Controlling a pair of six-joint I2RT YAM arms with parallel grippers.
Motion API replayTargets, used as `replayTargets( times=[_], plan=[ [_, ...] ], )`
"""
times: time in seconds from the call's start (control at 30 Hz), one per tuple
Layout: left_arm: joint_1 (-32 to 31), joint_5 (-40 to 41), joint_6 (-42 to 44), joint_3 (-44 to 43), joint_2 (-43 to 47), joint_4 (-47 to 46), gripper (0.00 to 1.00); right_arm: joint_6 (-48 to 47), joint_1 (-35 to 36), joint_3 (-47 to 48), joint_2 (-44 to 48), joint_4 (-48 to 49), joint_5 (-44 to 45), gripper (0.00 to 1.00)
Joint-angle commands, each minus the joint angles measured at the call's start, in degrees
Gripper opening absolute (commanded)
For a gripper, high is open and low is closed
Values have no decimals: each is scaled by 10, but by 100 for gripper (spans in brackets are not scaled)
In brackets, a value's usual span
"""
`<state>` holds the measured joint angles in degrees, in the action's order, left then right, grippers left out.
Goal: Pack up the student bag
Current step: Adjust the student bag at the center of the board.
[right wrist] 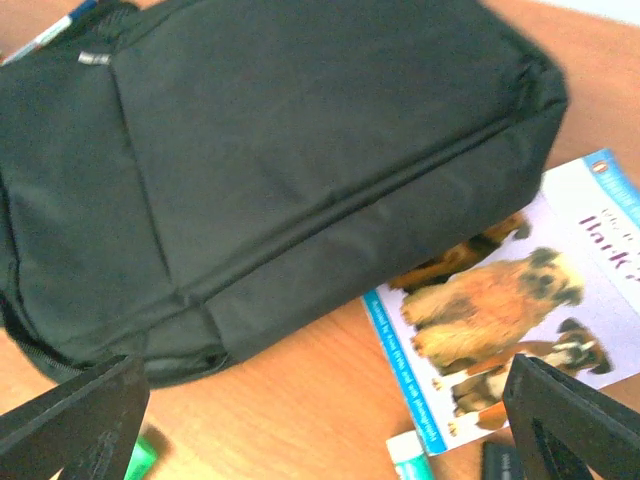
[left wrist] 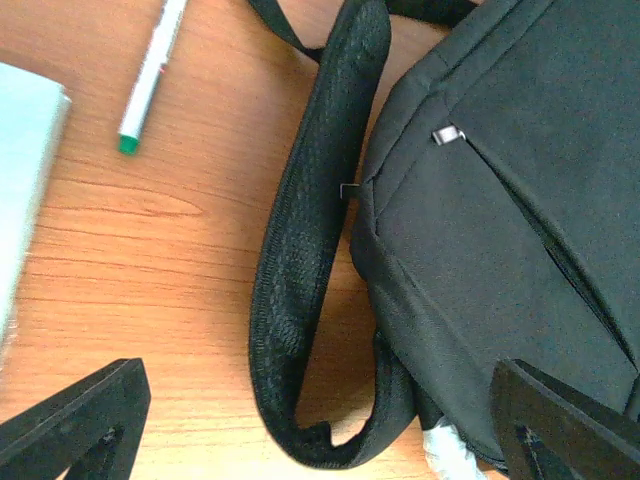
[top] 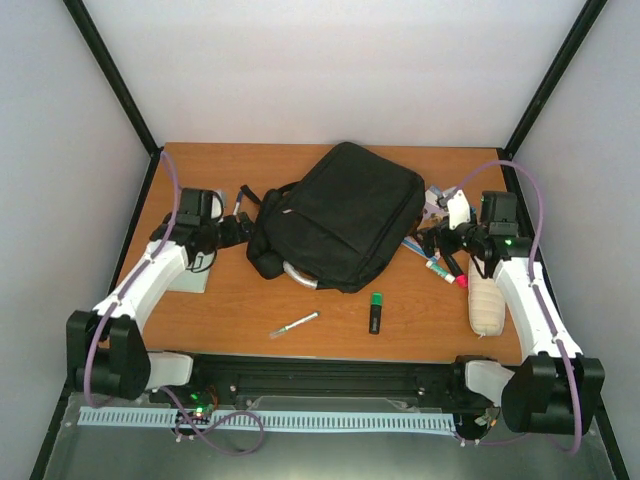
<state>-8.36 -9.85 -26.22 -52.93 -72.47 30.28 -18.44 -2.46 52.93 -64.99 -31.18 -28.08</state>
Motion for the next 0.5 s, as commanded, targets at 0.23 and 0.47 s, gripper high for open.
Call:
replayTargets(
  times=[0.23,0.47],
  plan=[
    [14,-116,-52,-98,-164,-28,99,-20,16,-14,-80,-23,-40,95],
    [8,-131,-75,-140,-222,-28,97,-21,19,16,-142,-36,-30,95]
  ],
)
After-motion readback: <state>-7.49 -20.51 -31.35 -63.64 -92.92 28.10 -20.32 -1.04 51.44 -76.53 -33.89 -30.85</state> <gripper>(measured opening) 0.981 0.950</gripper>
